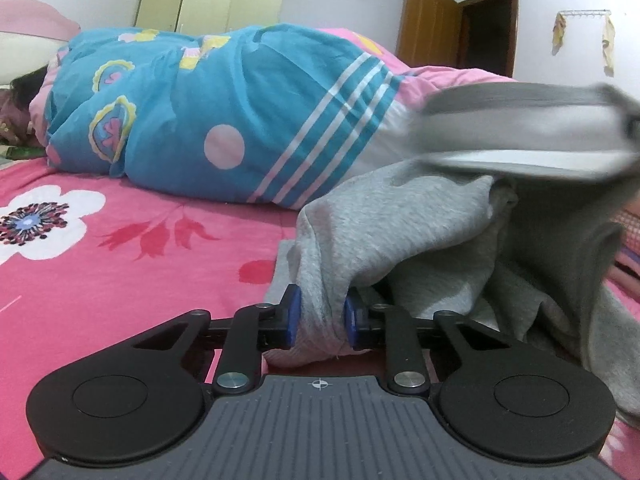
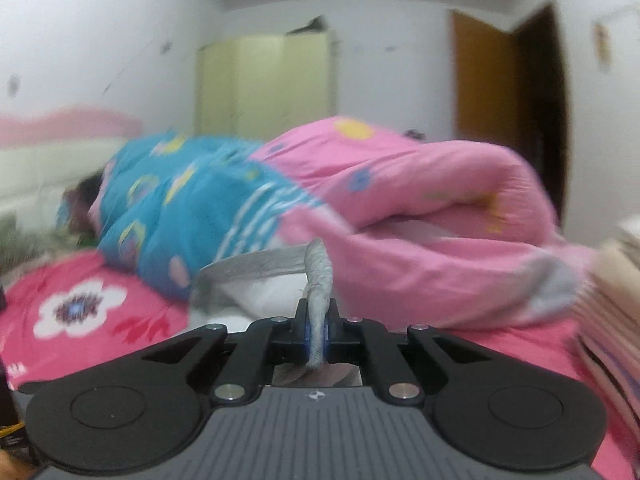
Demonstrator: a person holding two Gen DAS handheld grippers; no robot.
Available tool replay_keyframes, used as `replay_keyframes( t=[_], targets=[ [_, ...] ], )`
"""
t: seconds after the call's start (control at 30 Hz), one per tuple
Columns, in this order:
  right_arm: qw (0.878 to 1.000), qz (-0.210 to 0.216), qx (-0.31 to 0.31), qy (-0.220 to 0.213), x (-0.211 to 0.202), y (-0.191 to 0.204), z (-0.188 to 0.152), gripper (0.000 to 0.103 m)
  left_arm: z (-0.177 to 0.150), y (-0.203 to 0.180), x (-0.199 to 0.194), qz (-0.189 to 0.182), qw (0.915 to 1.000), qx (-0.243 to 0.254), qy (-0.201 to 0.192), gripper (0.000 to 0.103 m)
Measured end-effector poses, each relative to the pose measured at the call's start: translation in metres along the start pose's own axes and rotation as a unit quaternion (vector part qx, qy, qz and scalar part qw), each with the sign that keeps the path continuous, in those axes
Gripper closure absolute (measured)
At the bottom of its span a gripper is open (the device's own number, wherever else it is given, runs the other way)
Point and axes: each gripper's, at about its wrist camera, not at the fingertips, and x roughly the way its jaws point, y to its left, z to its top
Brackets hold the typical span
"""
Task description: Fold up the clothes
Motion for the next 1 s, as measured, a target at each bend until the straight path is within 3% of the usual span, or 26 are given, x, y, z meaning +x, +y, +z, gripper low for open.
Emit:
replay_keyframes(
  t=[0.27, 0.37, 0.43, 0.5, 0.57, 0.6, 0.67, 0.73, 0.83, 0.93, 1.0],
  targets=[
    [0.991, -0.087, 0.103, -0.016, -0.107, -0.085, -0.031, 0.098, 0.0, 0.001, -0.009, 0.006, 0.9999, 0.002, -0.011, 0.088],
    [0.985, -0.114, 0.121, 0.036, -0.115, -0.103, -0.062, 0.097, -0.001, 0.0, -0.01, 0.008, 0.9999, 0.007, -0.012, 0.088],
    [0.981, -0.127, 0.116, 0.093, -0.108, -0.11, -0.082, 0.096, -0.001, -0.002, -0.01, 0.007, 0.9998, 0.012, -0.012, 0.088],
    [0.973, -0.136, 0.1, 0.158, -0.096, -0.111, -0.099, 0.086, -0.001, -0.002, -0.01, 0.0, 0.9998, 0.017, -0.01, 0.088],
    [0.969, -0.144, 0.094, 0.176, -0.097, -0.109, -0.101, 0.058, -0.002, -0.001, -0.012, -0.005, 0.9997, 0.02, -0.01, 0.086],
    [0.974, -0.144, 0.084, 0.154, -0.104, -0.106, -0.094, 0.053, -0.002, -0.001, -0.013, -0.008, 0.9997, 0.022, -0.01, 0.086],
    [0.981, -0.144, 0.064, 0.111, -0.117, -0.1, -0.078, 0.031, -0.002, -0.002, -0.014, -0.013, 0.9995, 0.026, -0.01, 0.086],
    [0.989, -0.127, 0.046, 0.061, -0.126, -0.092, -0.053, 0.026, -0.003, -0.004, -0.014, -0.014, 0.9994, 0.032, -0.008, 0.085],
    [0.998, -0.052, 0.024, 0.023, -0.105, -0.074, -0.018, 0.02, -0.003, -0.007, -0.013, -0.015, 0.9992, 0.036, -0.003, 0.083],
    [0.997, 0.057, 0.015, 0.04, -0.046, -0.037, 0.009, 0.014, -0.004, -0.009, -0.014, -0.016, 0.9988, 0.045, 0.004, 0.079],
    [0.993, 0.103, 0.019, 0.062, 0.003, -0.013, 0.019, 0.013, -0.006, -0.01, -0.014, -0.016, 0.9983, 0.054, 0.011, 0.076]
  ],
)
